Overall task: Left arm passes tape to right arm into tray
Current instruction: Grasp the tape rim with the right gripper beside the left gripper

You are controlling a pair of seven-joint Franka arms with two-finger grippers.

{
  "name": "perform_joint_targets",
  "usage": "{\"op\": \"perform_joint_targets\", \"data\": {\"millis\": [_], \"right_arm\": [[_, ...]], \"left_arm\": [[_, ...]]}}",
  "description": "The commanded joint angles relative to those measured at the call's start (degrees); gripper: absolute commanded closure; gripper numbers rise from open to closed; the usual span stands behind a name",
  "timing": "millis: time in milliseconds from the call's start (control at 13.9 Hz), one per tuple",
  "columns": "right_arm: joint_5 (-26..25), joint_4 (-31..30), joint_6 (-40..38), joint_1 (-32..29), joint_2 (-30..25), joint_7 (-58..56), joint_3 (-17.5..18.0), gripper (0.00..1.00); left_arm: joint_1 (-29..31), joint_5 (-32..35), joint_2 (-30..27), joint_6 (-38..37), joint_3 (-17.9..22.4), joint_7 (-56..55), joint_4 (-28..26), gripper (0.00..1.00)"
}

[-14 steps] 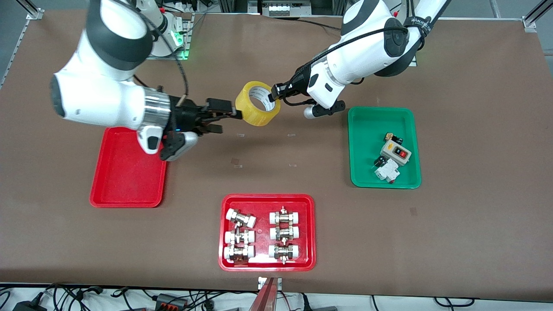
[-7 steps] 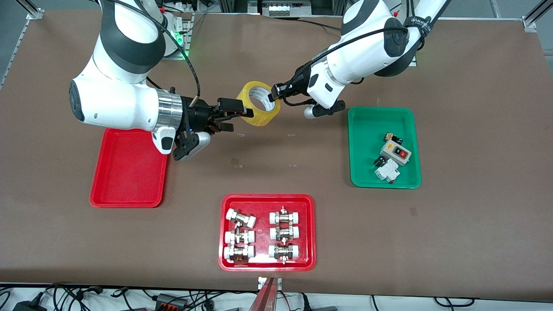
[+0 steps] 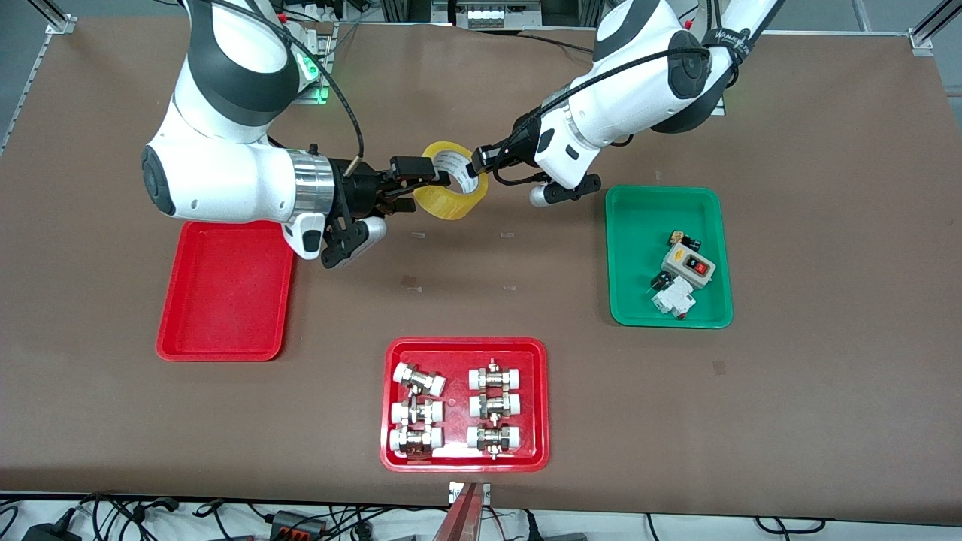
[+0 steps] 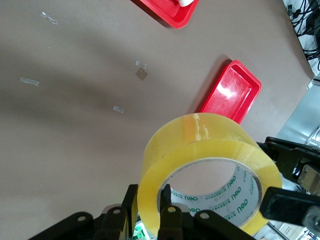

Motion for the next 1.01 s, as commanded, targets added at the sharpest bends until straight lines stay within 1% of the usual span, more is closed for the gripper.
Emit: {"op": "perform_joint_targets", "data": {"millis": [0, 720, 792, 864, 936], "right_arm": [[1.1, 1.1, -0.7, 0.4, 0.6, 0.1, -0.4, 0.00], [1.1, 0.9, -1.9, -0.1, 0.6, -0.6, -0.4, 0.01], [1.1, 0.9, -1.9, -0.1, 0.6, -0.4, -0.4, 0.09], [1.1, 0.9, -1.9, -0.1, 0.6, 0.0, -0.4, 0.27], [1.1, 0.9, -2.1, -0.2, 0.5, 0.1, -0.5, 0.39]], "left_arm": [[0.2, -1.7, -0.5, -0.2, -0.2, -0.2, 0.7, 0.89], [0.3, -1.7, -0.5, -0.3, -0.2, -0.2, 0.7, 0.89], [0.3, -1.7, -0.5, -0.3, -0.3, -0.2, 0.7, 0.89], [0.3, -1.7, -0.5, -0.3, -0.2, -0.2, 0.7, 0.89], [0.3, -1.7, -0.5, -0.3, -0.2, -0.2, 0.7, 0.89]]}}
